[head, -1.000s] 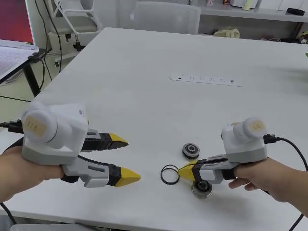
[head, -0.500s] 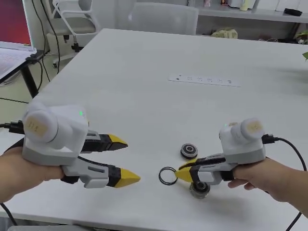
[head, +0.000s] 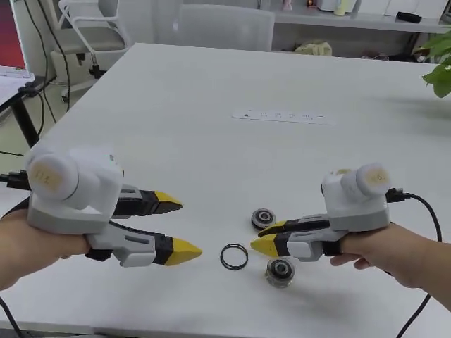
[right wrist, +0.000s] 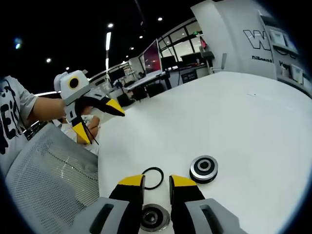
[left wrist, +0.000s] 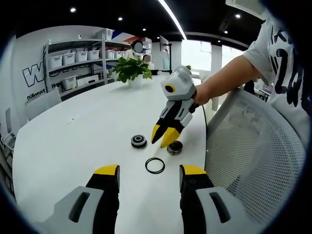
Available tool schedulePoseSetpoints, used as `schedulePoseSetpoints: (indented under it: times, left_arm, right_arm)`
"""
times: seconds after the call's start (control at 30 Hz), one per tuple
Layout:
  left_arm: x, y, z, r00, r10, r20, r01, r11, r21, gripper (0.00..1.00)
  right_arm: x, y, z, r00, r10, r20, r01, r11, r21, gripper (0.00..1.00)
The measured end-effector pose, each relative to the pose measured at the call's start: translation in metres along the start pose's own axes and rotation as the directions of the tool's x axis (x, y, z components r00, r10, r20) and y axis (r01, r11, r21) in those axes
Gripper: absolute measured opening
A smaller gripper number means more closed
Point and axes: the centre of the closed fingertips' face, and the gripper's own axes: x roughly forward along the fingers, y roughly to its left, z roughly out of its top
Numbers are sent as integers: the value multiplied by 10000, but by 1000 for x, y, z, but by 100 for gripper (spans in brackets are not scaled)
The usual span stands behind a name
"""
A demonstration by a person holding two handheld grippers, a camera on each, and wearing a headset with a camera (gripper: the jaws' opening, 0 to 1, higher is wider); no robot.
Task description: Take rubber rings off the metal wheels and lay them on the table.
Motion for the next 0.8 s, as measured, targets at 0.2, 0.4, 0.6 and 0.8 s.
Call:
schedulePoseSetpoints:
  times: [0.2, 0.4, 0.6, 0.8]
  left_arm:
    - [8, 4, 12, 9999, -53, 150, 52, 10000, 51, 46]
    - [16, 9, 22, 9996, -68, 273, 66, 10000, 53, 46]
    - [23, 16, 27, 9995, -44, 314, 43, 10000, 42, 46]
    - [28, 24, 31, 9994, 16, 353, -13, 10000, -70, 46]
  right_arm:
    - [-17, -6, 11, 9986, -270, 449, 271, 9996, -5, 20]
    - [-32, -19, 18, 9943, -695, 814, 704, 9975, -82, 23]
    - [-42, -31, 20, 9898, -1019, 995, 1039, 9945, -152, 25]
    - [-46, -39, 20, 9876, -1190, 1026, 1232, 9918, -351, 27]
